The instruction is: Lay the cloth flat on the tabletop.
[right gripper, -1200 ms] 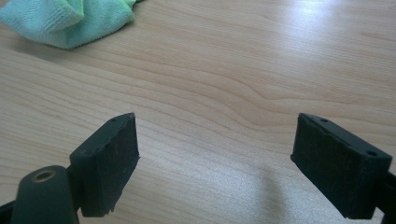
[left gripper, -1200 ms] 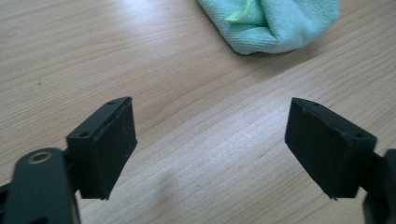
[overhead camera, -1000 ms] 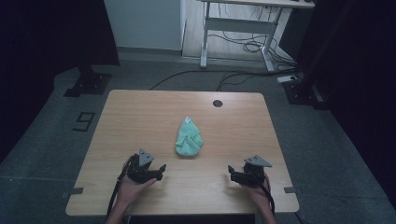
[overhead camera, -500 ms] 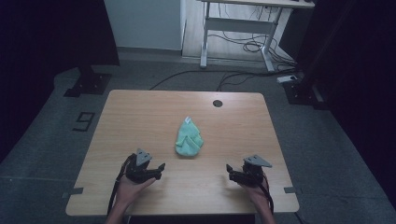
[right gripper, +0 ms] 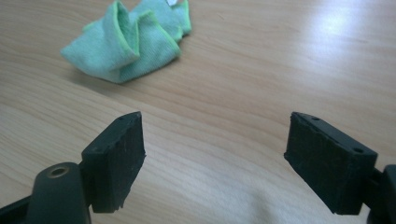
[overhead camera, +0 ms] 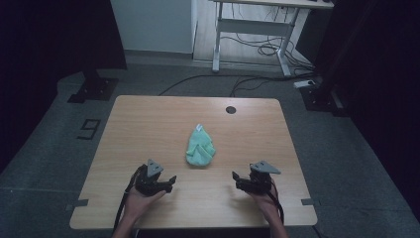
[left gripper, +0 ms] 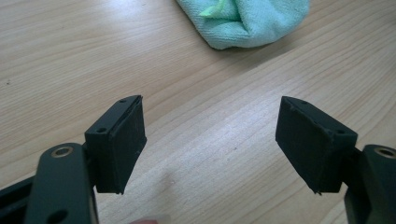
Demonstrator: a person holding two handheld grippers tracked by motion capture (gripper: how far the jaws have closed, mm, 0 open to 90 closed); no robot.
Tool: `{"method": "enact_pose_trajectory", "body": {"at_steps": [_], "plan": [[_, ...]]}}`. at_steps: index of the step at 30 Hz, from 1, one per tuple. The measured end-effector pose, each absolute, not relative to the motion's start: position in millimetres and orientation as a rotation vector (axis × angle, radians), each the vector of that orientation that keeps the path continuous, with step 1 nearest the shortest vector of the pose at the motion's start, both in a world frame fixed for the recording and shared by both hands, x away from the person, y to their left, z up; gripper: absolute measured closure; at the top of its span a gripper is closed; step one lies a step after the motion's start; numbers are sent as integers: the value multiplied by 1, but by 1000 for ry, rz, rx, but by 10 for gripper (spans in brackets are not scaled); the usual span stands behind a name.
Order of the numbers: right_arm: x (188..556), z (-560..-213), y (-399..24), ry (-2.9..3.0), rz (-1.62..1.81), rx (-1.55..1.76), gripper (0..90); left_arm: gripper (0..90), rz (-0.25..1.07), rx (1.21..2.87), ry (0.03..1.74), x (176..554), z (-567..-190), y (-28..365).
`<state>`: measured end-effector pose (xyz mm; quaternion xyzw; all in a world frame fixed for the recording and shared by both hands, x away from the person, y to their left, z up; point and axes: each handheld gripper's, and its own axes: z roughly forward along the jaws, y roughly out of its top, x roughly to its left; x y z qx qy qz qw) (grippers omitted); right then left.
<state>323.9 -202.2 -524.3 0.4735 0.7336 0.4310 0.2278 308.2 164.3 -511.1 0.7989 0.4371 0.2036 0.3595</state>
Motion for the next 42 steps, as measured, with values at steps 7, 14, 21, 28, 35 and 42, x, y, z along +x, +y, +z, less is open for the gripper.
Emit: {"method": "enact_pose_trajectory", "body": {"at_steps": [7,14,21,28,35,42], "plan": [[327,-522,-195,2033,1193,1261,236,252,508,2034,1120,309,-503,165],[337,-519,-183,2043,1216,1248,245,260,480,2044,1106,313,-501,163],[346,-517,-174,2064,1222,1239,257,264,478,2065,1086,317,-499,159],[359,-517,-165,2089,1229,1234,264,265,479,2081,1080,320,-501,157],[370,-522,-153,2109,1250,1242,267,265,478,2077,1085,319,-502,159],[376,-528,-144,2119,1267,1243,275,266,470,2089,1092,320,-507,158]]}}
